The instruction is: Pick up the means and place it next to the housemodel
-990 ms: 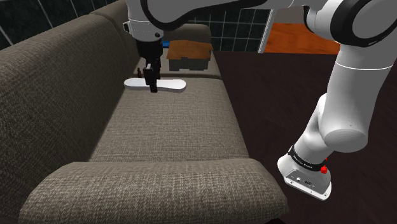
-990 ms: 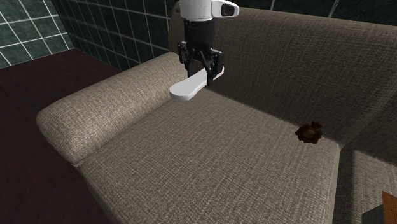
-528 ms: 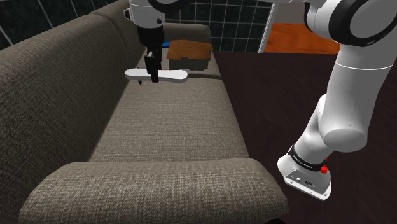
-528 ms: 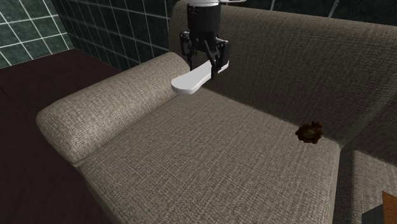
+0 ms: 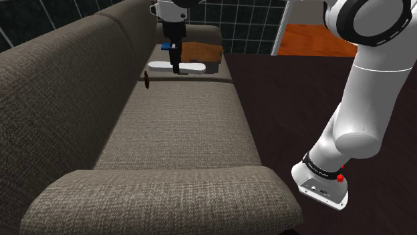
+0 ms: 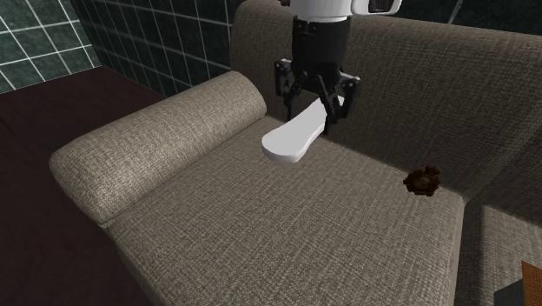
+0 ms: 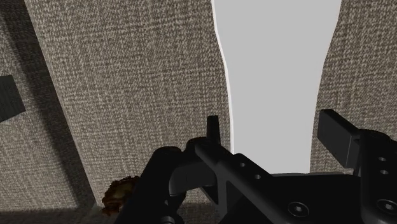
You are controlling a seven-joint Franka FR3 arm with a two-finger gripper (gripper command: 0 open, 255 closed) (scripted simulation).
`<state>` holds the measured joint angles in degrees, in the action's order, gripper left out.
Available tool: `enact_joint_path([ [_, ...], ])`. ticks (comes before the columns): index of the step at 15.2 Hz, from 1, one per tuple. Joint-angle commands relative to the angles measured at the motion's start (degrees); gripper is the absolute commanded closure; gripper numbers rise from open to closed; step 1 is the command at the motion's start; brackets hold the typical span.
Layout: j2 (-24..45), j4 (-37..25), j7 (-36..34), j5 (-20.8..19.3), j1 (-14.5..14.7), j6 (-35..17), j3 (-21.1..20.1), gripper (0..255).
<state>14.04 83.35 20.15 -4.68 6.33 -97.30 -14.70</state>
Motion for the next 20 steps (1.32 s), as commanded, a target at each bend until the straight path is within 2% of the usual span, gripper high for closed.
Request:
enact_joint_path([
  [1,0.5,-1.2,2.4,0.1,-1.4,0.5,0.9,255],
  [11,6.8,-10.5,14.1,0.2,-8.5,3.2,5.0,255],
  [15,11.5,-17.6,18.5,0.1,-11.1,5.6,6.4,255],
  [18,16.7,-25.9,21.9,0.0,-13.1,8.6,7.4,255],
  [20,15.9,-23.1,21.8,0.1,-13.3,6.5,7.3,255],
])
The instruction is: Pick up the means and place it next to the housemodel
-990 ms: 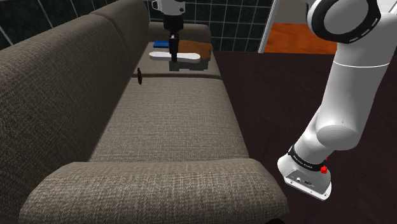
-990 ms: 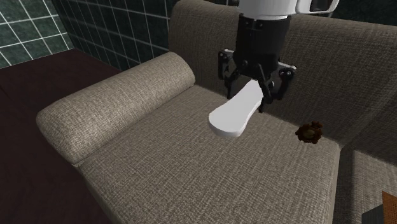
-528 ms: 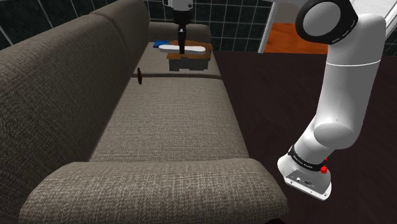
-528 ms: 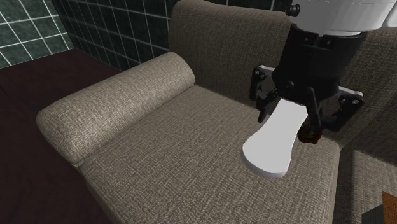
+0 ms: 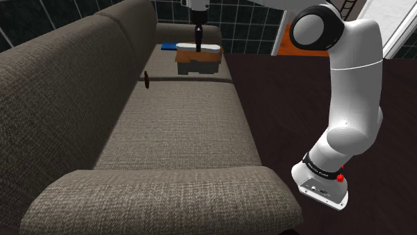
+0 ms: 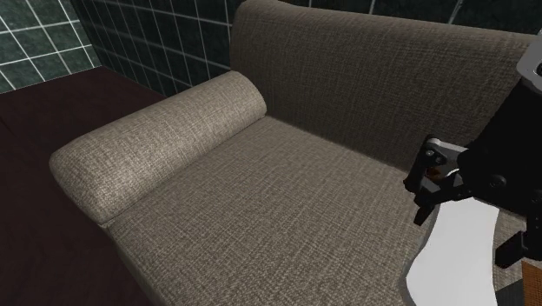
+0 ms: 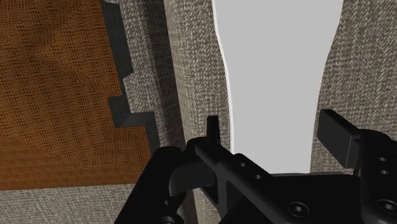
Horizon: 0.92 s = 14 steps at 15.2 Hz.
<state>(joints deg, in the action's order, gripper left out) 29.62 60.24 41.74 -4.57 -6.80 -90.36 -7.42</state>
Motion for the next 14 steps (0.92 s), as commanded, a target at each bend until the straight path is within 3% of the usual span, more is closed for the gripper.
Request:
enact_joint_path([
  [1,0.0,1.3,0.2,0.0,-0.2,-1.4,0.0,255],
  [14,-1.8,14.2,-0.1,0.1,-0.8,-12.4,0.1,255],
])
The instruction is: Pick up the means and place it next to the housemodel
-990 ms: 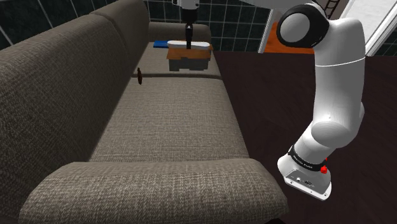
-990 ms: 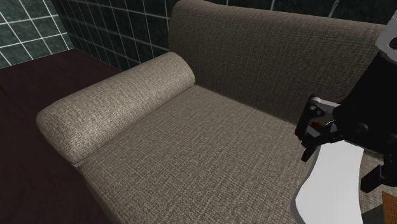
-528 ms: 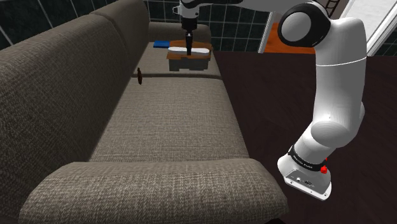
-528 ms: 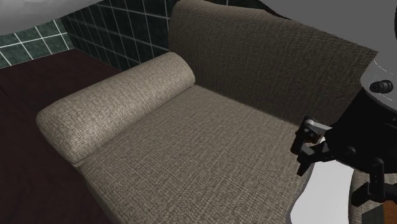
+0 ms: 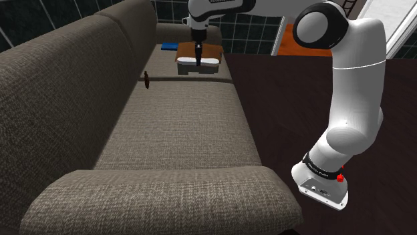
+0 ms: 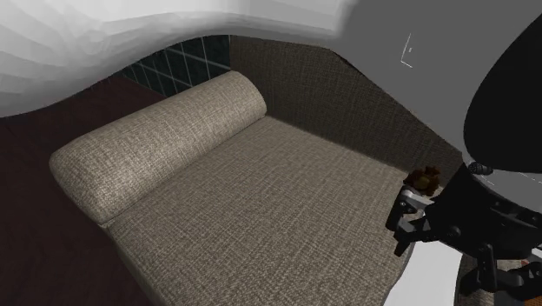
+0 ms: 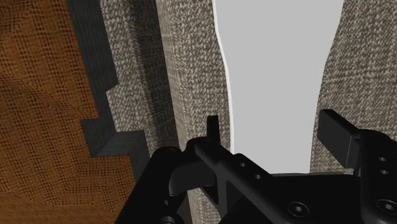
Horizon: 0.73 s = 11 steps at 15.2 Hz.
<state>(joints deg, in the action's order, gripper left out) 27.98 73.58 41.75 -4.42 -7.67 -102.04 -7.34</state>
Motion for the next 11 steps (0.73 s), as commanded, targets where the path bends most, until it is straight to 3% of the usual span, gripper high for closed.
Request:
enact_joint_path([
  [1,-0.1,1.6,-0.1,0.0,0.0,-1.5,0.0,255],
  [11,0.8,7.9,-0.4,-0.2,-0.2,-8.7,0.1,255],
])
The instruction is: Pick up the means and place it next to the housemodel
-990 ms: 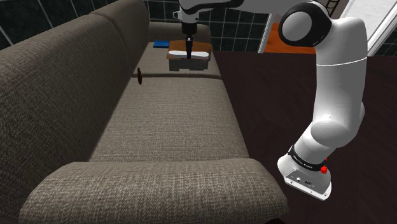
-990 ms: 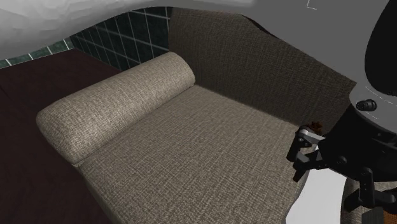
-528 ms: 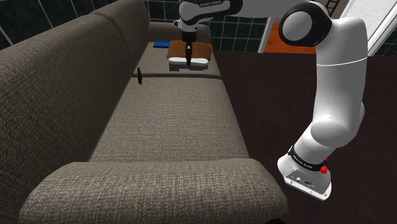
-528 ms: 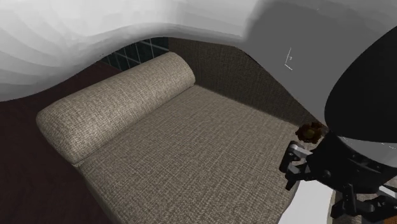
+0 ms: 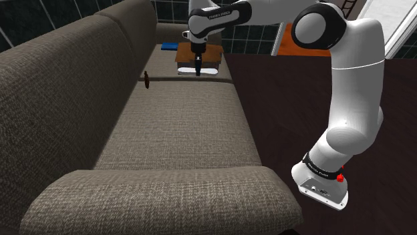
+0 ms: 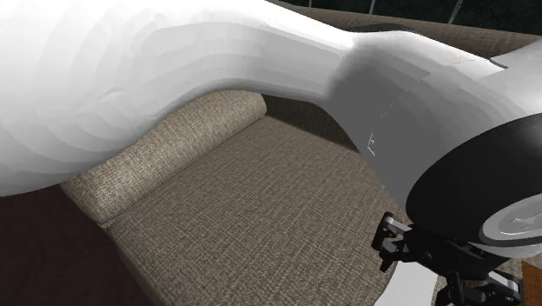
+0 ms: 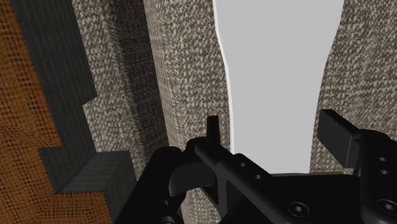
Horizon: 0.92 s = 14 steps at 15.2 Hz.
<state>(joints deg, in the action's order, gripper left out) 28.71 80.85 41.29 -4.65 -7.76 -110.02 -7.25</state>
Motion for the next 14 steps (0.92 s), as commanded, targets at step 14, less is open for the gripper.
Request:
enact_joint_path([
  [14,2.9,5.8,-0.4,-0.5,-0.1,-8.7,0.3,255],
])
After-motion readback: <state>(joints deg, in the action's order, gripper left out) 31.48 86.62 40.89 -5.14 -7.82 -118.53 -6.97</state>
